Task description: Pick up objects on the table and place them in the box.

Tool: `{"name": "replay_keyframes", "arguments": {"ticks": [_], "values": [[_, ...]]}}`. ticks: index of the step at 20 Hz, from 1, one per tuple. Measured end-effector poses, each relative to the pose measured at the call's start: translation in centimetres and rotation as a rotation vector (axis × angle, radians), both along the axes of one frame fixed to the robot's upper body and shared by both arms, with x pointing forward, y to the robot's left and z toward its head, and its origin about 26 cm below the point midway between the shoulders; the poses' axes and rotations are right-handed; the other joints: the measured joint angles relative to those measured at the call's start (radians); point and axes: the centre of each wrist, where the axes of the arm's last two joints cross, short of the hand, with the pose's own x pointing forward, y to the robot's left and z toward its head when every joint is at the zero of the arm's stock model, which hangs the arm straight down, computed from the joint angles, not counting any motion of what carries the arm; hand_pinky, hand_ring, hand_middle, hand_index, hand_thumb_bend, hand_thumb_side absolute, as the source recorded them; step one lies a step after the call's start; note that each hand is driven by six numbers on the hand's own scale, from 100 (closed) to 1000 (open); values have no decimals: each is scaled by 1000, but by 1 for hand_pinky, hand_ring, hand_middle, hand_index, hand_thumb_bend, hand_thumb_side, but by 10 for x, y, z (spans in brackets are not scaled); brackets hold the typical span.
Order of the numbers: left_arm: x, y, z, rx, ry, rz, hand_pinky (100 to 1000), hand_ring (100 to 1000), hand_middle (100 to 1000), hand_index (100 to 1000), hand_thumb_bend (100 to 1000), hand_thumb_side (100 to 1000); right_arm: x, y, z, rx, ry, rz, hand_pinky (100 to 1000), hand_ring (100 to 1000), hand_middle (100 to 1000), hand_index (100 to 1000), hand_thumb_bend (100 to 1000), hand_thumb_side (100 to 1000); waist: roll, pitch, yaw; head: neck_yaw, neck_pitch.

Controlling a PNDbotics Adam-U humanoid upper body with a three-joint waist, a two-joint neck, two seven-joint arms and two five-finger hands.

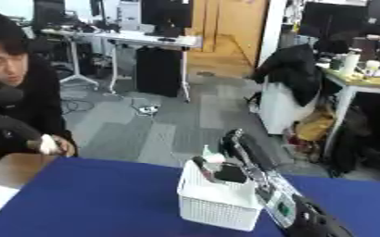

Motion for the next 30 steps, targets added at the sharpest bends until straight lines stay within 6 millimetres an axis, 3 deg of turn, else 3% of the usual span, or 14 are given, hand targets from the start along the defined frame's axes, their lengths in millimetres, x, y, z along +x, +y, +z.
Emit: {"name": "replay_keyframes", "arguments": {"ticks": [1,2,3,4,6,9,14,21,26,28,30], "values": [[0,0,0,0,1,0,635,641,782,712,192,988,0,0,0,2,-5,3,100,174,414,433,674,1000,0,0,0,1,6],[0,0,0,-1,2,1,635,641,782,712,192,988,0,0,0,3,-14,11,100,305,525,528,614,1000,0,0,0,7,17],[0,0,0,-1,2,1,635,641,782,712,192,988,0,0,0,-5,-25,21,317,449,628,627,597,1000,0,0,0,15,28],[0,0,0,-1,2,1,635,641,782,712,192,988,0,1,0,-20,-34,34,675,699,801,769,600,1000,0,0,0,24,39],[0,0,0,-1,3,1,635,641,782,712,192,987,0,-1,-2,-56,-30,54,734,767,858,746,650,1000,0,0,0,38,56],[0,0,0,-1,3,1,635,641,782,712,191,987,1,-6,-2,-97,-19,67,778,795,868,696,676,1000,0,0,0,49,70],[0,0,0,-1,3,1,634,641,782,712,191,987,1,-17,2,-124,-29,46,767,794,864,669,697,1000,0,0,-3,59,78],[0,0,0,0,1,0,634,641,783,712,191,986,1,-29,3,-139,-21,15,741,794,847,660,690,1000,0,0,-6,64,83],[0,0,0,1,1,0,635,642,783,712,191,986,1,-30,2,-122,-21,7,707,769,836,702,649,1000,0,0,-6,66,81],[0,1,0,1,2,1,636,642,783,711,191,985,-2,-32,0,-91,-27,19,669,740,819,791,611,1000,0,0,-6,65,58],[0,2,-2,1,6,4,636,643,783,710,190,985,-10,-32,-2,-28,-42,59,643,723,805,873,547,1000,0,-2,-12,60,3]]}}
